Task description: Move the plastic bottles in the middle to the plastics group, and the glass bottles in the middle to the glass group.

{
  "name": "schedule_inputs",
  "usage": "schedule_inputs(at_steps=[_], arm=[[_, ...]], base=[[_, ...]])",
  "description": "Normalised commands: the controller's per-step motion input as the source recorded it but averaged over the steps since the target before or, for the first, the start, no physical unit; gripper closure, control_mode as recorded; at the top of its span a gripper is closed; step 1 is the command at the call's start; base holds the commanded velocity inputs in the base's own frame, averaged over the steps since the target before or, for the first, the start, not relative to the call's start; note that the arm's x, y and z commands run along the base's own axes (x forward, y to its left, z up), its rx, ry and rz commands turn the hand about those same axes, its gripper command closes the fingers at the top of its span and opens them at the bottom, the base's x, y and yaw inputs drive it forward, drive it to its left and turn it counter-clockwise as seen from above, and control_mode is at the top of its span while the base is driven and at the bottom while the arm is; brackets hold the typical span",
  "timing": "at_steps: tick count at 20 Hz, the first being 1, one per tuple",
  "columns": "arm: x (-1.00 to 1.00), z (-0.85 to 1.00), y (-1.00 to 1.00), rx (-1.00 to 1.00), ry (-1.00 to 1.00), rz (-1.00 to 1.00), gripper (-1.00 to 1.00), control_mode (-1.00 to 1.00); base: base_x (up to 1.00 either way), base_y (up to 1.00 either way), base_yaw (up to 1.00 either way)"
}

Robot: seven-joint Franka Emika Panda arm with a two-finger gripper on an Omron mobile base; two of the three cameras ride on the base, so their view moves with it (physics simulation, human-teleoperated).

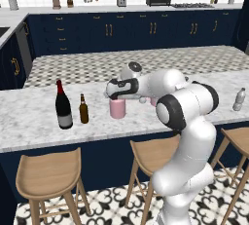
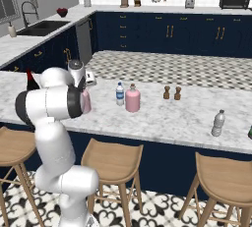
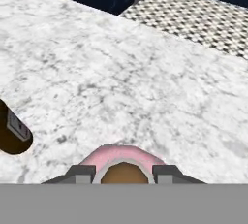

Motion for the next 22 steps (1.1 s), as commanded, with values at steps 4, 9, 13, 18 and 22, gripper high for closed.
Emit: schedule_inputs(at_steps=[4, 9, 13, 18, 22], arm=[[0.70, 0.00, 0.48, 0.00, 0.00, 0.17, 1.00, -1.00], [0.62, 0.00, 0.45, 0.00, 0.00, 0.15, 1.00, -1.00], [0.44, 0.00, 0.43, 0.00, 0.02, 0.15, 1.00, -1.00], [0.06, -0.08, 0.27, 0.00, 0.01, 0.17, 1.00, -1.00], [0.00, -0.20, 0.21, -0.01, 0.00, 0.09, 1.00, -1.00]], base=[[0.00, 0.00, 0.00], [0.00, 0.00, 0.00], [0.00, 0.00, 0.00], [0.00, 0.00, 0.00], [0.00, 0.00, 0.00]])
